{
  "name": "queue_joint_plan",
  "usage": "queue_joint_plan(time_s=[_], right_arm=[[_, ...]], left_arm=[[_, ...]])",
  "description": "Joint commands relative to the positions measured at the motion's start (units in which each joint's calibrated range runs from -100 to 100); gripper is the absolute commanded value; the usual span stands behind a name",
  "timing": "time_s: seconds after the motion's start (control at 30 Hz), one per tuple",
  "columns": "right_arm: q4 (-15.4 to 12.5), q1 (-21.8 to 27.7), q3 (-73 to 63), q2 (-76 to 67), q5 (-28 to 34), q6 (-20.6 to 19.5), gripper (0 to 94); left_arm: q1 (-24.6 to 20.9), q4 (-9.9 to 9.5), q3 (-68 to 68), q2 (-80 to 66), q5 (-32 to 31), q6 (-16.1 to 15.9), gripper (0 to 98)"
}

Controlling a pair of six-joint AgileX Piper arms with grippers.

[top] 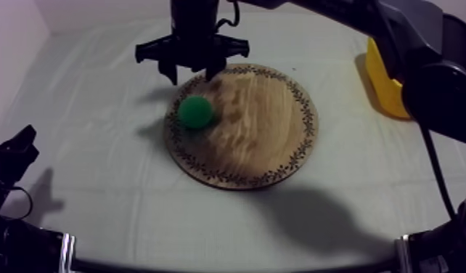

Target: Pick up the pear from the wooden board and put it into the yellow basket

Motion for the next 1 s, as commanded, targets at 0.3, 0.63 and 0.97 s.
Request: queue_joint_plan(time_s=[0.3,0.63,0.97], right_arm=[[-0.27,0.46,-0.1,1.62,0.11,-0.53,77.0],[-2.43,0.82,-0.07,7.06,-0.73,0.28,77.7],[-3.0,1.2,-4.81,14.36,-1.35,0.73,76.9]], left_arm=[[0.01,-0.02,0.0,0.0,-0.01,0.0,0.1],[0.01,-0.02,0.0,0.0,-0.01,0.0,0.1],[0.01,-0.02,0.0,0.0,-0.01,0.0,0.1]])
